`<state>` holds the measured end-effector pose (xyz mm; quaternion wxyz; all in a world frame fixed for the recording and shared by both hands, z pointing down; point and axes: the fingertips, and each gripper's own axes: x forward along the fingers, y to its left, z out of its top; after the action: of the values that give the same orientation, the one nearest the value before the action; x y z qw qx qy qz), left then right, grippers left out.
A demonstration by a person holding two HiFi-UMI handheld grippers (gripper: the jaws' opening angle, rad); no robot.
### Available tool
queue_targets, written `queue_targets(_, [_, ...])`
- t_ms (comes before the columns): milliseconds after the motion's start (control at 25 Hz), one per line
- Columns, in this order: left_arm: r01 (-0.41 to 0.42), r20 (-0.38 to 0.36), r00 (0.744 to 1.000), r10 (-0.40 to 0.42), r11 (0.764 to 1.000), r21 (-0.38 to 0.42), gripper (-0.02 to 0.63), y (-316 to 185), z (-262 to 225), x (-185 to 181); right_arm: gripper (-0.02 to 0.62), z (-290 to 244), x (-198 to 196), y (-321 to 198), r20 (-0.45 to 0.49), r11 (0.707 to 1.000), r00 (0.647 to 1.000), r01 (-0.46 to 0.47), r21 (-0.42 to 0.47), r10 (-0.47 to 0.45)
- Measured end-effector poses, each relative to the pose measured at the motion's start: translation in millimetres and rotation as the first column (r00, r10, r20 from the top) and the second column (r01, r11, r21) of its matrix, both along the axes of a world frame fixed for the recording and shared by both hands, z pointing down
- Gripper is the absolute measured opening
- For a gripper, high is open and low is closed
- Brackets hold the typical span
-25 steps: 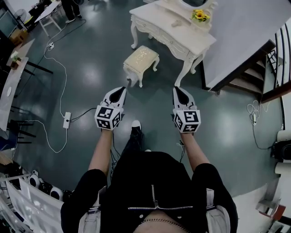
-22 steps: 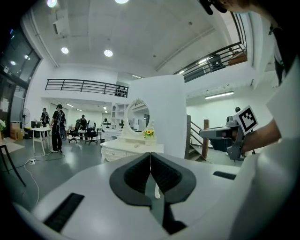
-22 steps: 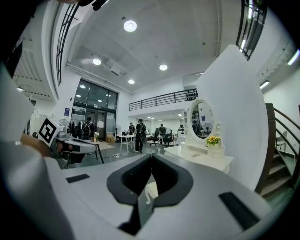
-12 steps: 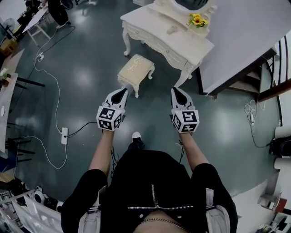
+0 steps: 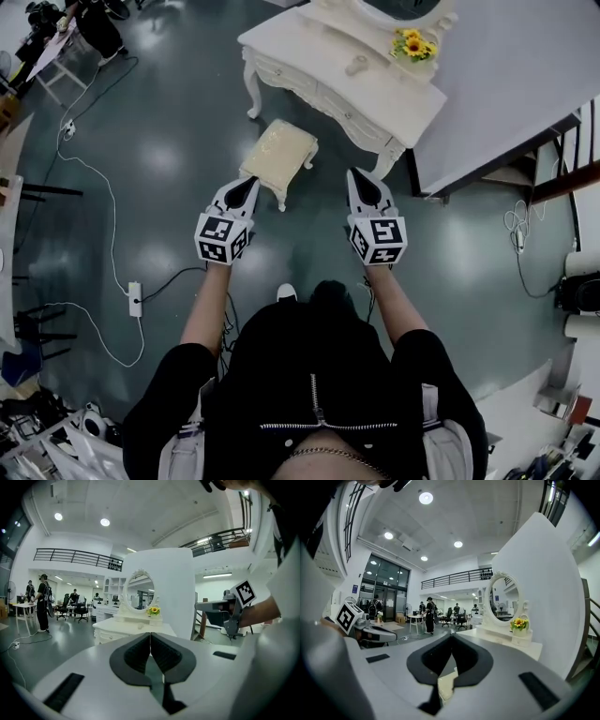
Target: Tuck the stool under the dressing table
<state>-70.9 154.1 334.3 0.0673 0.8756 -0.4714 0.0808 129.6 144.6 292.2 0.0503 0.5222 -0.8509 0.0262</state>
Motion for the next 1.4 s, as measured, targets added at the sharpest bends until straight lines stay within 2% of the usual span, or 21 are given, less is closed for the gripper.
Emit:
queue_targets(240, [0.005, -0.001, 1.000, -0.005, 1.000, -0.019, 0.021, -49, 10, -4, 0.008, 14, -3, -50, 0.006, 1.000, 1.000, 0.000, -0.020, 0.000])
queue_targets(440, [0.036, -0.003, 0.999, -0.036, 0.999, -0.026, 0.021, -106, 14, -3, 0.009, 16, 2, -114, 0.014, 1.000, 1.000, 0.007, -0.011, -0.007])
queue_targets(720, [0.095, -0.006, 0.995, -0.096, 0.995, -0.024, 0.021, -196, 2, 7, 0.008, 12, 9, -217, 0.004, 0.997, 0.997, 0.081, -0.020, -0.081])
queue_targets(920, [0.169, -0.015, 0.986, -0.169, 0.985, -0.029, 0.021, -252, -1, 7, 0.008, 8, 11, -289, 0.006, 0.990, 0.990, 0.143, -0.015, -0.143])
queue_targets(1120, [0.255, -0.023, 0.966, -0.256, 0.966, -0.049, 0.021, -273, 9, 0, 0.008, 24, 0, -336, 0.008, 0.977, 0.978, 0.208, -0.046, -0.208])
queue_targets(1400, [0.331, -0.024, 0.942, -0.336, 0.937, -0.112, 0.021, -289, 35, -30, 0.008, 42, -33, -363, -0.006, 0.957, 0.960, 0.277, -0.083, -0.279])
